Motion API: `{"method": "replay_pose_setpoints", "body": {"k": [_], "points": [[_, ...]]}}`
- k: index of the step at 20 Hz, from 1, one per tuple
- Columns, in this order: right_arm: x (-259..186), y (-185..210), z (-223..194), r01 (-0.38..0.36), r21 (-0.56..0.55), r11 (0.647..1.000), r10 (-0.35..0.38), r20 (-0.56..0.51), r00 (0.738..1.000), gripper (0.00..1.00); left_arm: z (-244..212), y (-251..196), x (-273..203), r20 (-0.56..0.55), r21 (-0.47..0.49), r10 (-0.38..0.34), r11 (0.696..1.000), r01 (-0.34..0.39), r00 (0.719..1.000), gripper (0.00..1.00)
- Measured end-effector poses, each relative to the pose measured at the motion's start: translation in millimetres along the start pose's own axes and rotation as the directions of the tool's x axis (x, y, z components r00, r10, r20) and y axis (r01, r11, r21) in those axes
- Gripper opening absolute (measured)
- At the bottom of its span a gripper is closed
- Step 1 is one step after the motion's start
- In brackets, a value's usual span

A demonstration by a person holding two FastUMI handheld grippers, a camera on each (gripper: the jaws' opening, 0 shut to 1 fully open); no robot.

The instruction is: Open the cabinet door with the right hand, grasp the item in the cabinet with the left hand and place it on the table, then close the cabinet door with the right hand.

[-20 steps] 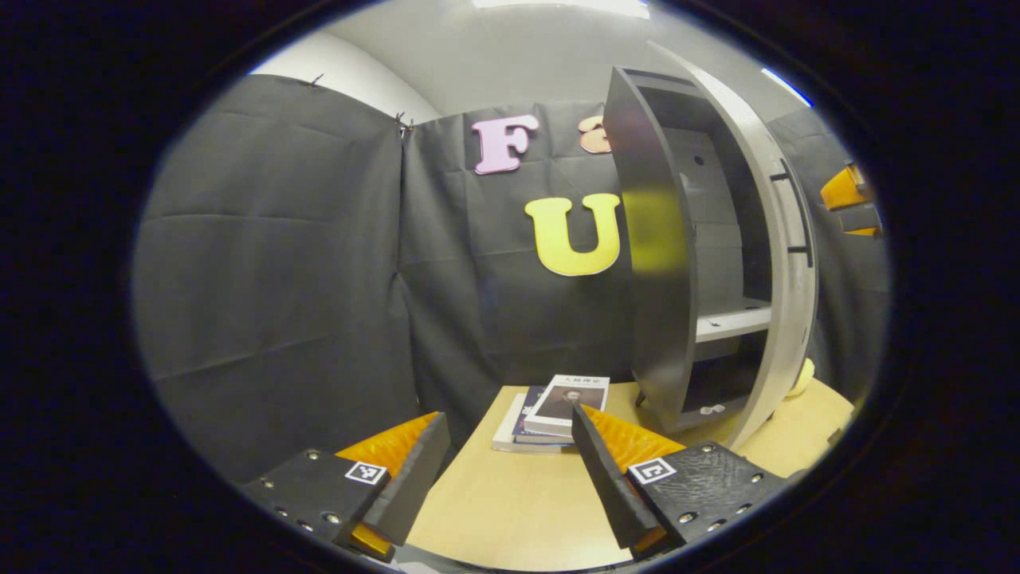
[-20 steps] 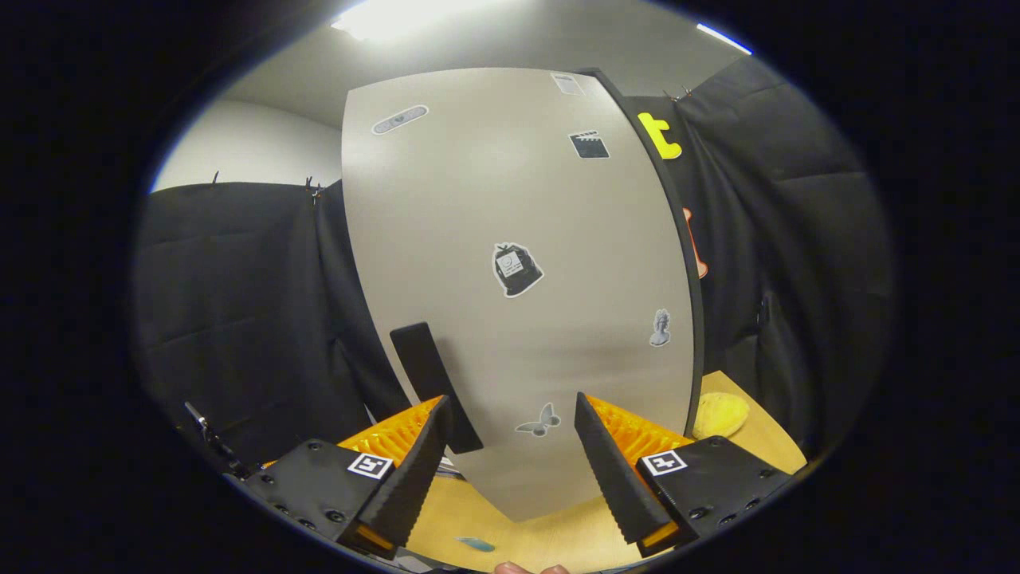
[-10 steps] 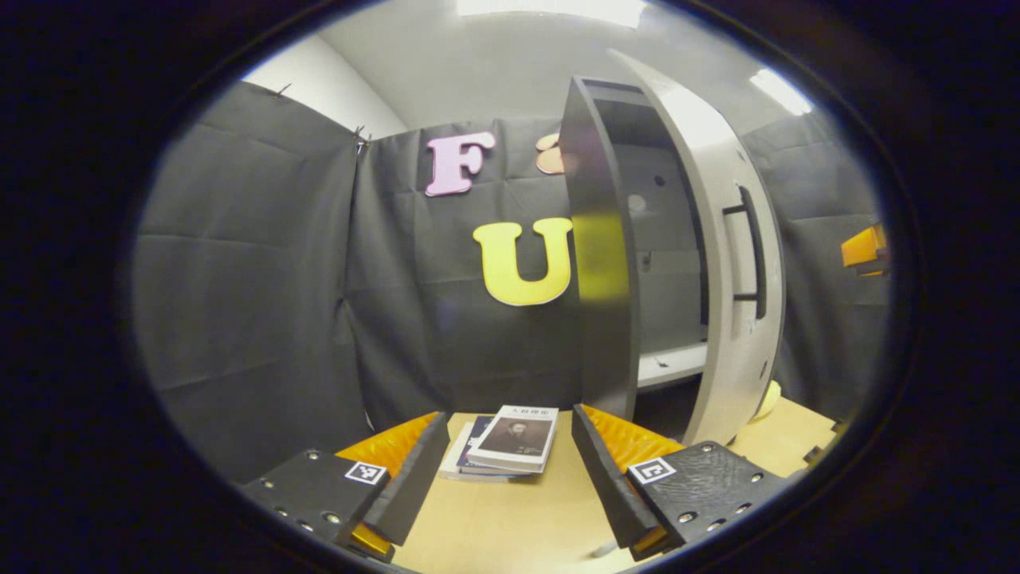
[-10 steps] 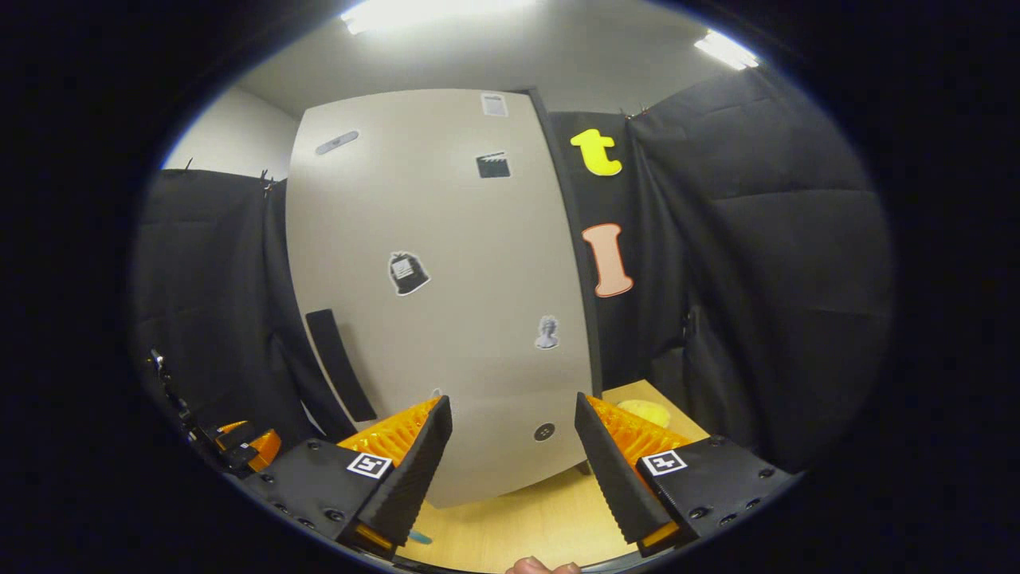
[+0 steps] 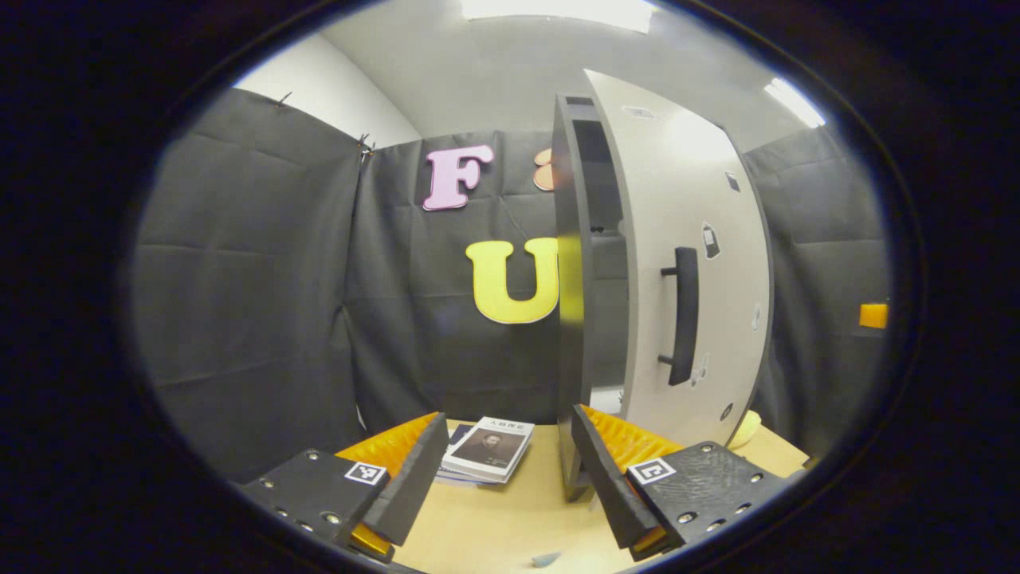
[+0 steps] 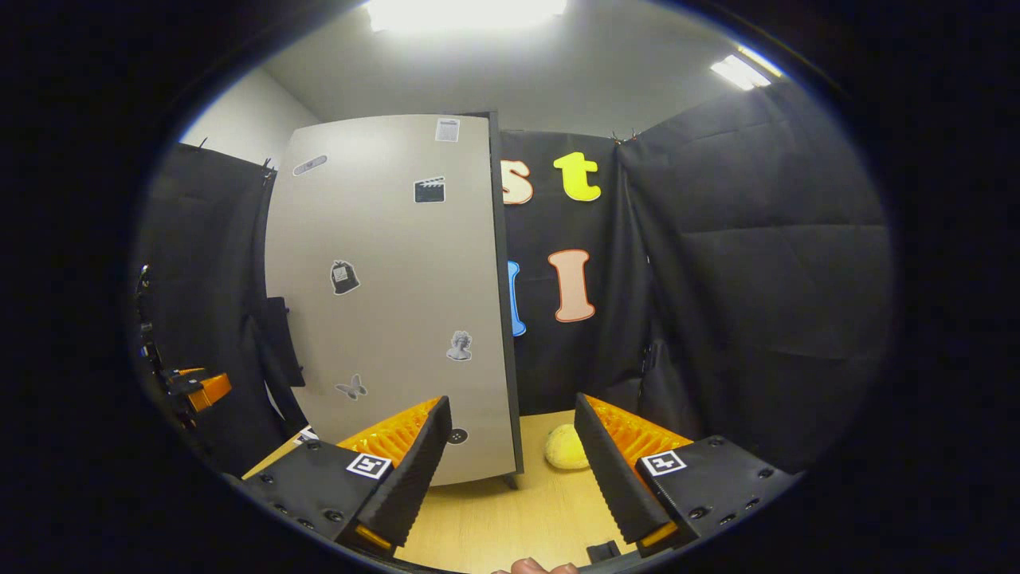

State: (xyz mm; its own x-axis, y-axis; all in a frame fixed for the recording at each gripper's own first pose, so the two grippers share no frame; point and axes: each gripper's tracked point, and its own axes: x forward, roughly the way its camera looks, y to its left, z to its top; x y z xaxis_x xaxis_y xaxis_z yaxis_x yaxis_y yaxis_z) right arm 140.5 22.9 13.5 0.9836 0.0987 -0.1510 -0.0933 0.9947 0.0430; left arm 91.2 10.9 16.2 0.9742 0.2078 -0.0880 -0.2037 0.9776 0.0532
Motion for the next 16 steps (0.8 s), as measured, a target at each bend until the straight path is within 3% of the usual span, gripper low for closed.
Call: {"method": "replay_pose_setpoints", "body": {"k": [7,16], "points": [[19.8,-47.2,20.5,-0.075,0.032,0.997,0.074,0.023,0.997,0.98,21.6,-55.9,-34.2,0.009,-0.048,-0.027,0.998,0.028,1.0,0.93],[34.4,-66.2,30.0,-0.109,0.011,0.994,0.108,0.07,0.992,0.98,62.9,-66.2,-58.7,0.004,-0.081,0.002,0.997,-0.001,1.0,0.92]]}}
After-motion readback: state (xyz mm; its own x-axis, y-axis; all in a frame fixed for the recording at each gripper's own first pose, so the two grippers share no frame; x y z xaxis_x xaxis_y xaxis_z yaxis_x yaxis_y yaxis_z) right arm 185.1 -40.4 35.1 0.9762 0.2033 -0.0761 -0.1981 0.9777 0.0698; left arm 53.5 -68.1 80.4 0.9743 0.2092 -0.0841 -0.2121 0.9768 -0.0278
